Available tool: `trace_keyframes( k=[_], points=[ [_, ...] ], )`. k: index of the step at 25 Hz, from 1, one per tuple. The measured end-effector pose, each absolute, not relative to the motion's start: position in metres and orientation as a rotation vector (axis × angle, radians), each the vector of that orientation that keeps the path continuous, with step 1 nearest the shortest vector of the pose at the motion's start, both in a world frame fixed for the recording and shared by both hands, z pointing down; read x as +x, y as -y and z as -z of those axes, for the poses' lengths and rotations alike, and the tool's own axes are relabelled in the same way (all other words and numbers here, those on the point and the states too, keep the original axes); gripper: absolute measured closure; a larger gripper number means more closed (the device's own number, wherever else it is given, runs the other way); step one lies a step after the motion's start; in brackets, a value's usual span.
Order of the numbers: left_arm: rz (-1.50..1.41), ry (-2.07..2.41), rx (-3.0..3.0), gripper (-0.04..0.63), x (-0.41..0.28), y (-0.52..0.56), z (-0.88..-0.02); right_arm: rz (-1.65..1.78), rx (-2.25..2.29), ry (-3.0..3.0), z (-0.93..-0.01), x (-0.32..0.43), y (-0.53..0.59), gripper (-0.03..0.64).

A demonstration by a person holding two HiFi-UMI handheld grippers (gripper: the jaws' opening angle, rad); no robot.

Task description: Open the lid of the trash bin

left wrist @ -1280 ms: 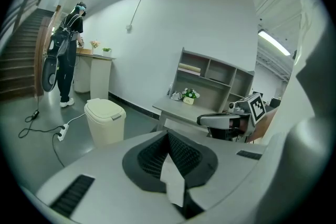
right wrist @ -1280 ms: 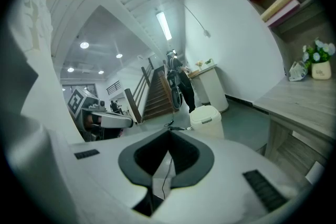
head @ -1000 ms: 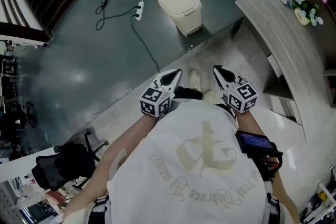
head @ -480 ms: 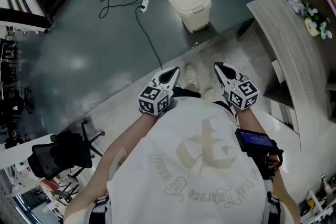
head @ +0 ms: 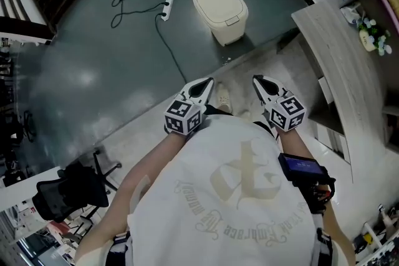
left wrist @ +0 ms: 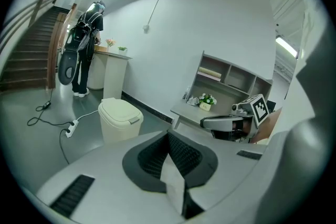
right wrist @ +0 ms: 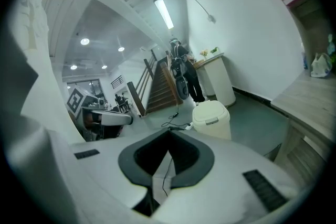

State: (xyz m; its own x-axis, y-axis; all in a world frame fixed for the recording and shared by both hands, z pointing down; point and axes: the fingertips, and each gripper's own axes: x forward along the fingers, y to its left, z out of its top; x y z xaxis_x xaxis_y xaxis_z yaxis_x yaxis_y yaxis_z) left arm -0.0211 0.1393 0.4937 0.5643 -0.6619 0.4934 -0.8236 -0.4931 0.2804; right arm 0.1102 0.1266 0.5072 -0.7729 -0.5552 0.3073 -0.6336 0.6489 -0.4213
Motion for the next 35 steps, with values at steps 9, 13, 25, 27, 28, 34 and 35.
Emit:
trace_keyframes(
  k=[9,13,25,27,28,34,35],
  points=[
    [-0.418,1.134,2.325,0.581,-0.023,-0.081,-0.501,-0.777,1.039,2.662,-0.510,0.109,-0.080,0.612],
    [-0.402,1.105,2.335,0.581,-0.026,-0.057,-0.502,-0.762,1.059,2.641,-0.507,0.104,-0.057,0.612],
    [-0.353,1.087,2.333,0.581,-0.072,0.004,-0.507,-0.713,1.082,2.588,-0.505,0.062,0.001,0.612],
    [-0.348,1.096,2.333,0.581,-0.082,0.012,-0.508,-0.702,1.083,2.582,-0.503,0.055,0.010,0.612],
    [-0.346,1.099,2.333,0.581,-0.086,0.015,-0.507,-0.697,1.084,2.579,-0.502,0.052,0.014,0.612],
    [-0.317,1.108,2.323,0.581,-0.113,0.029,-0.506,-0.676,1.072,2.559,-0.498,0.027,0.034,0.612],
    [-0.314,1.112,2.317,0.581,-0.117,0.030,-0.506,-0.672,1.063,2.558,-0.499,0.022,0.035,0.612]
  ],
)
